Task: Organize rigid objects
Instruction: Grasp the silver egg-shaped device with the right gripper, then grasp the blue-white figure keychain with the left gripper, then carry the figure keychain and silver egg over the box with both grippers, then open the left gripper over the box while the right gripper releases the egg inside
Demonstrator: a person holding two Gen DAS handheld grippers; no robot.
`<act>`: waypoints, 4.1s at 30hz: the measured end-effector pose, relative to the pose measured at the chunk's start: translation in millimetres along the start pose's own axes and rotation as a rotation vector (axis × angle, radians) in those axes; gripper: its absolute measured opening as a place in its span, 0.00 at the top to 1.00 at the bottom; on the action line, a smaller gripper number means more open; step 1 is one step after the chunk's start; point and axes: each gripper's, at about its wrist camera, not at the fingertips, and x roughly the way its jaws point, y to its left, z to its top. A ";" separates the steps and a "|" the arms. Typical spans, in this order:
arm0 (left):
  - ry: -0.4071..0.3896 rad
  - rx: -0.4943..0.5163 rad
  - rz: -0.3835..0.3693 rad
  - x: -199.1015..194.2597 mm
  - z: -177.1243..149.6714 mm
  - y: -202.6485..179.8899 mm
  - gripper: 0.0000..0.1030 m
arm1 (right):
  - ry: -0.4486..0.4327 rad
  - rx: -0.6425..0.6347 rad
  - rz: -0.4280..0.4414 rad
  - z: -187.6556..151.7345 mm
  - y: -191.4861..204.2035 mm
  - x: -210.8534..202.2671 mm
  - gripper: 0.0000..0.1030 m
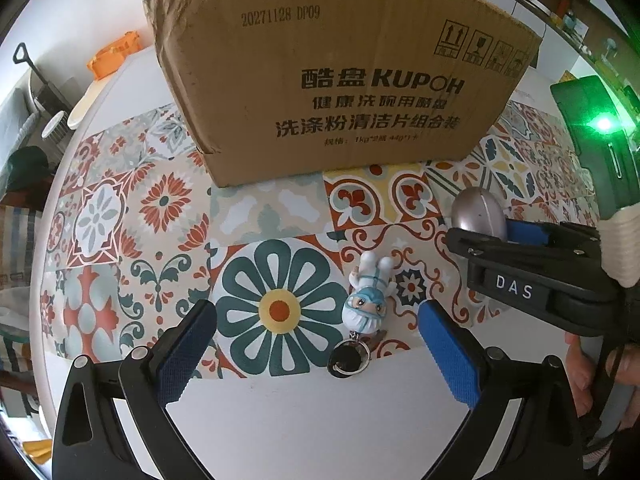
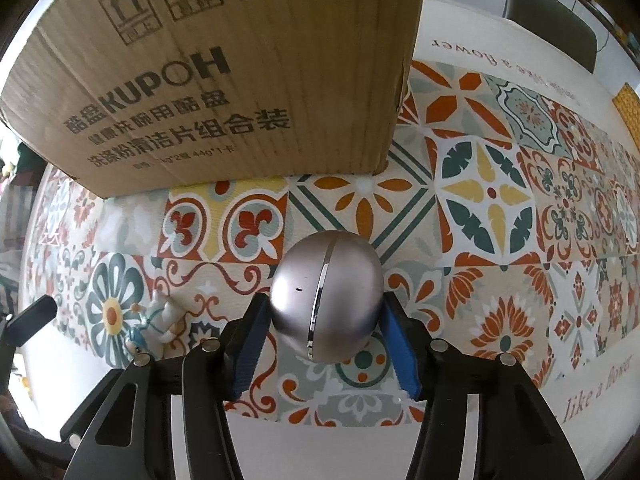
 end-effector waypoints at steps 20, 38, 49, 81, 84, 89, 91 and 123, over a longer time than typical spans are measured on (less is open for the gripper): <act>0.052 0.045 -0.023 9.8 -5.2 -7.2 0.19 | -0.018 0.028 0.061 -46.1 -5.5 -30.0 0.48; 0.067 0.072 -0.048 33.1 1.4 -26.4 0.68 | 0.007 0.038 0.066 -66.0 -17.0 -34.5 0.48; 0.009 0.006 -0.108 10.4 -0.7 -8.6 0.74 | -0.013 0.010 0.072 -57.2 -2.2 -54.7 0.48; -0.373 0.018 -0.098 -161.3 35.7 -1.8 0.74 | -0.385 -0.047 0.167 -34.6 12.8 -207.5 0.48; -0.403 0.025 -0.094 -172.8 45.0 -2.0 0.74 | -0.421 -0.053 0.174 -27.7 14.6 -220.0 0.48; -0.443 0.037 -0.091 -187.2 62.5 -0.4 0.74 | -0.461 -0.059 0.189 -14.3 17.8 -233.5 0.48; -0.457 0.041 -0.084 -190.8 70.4 0.1 0.74 | -0.473 -0.061 0.190 -7.5 19.3 -238.0 0.48; -0.199 0.008 -0.030 -108.2 184.8 22.4 0.74 | -0.253 -0.063 0.127 128.9 22.4 -171.3 0.48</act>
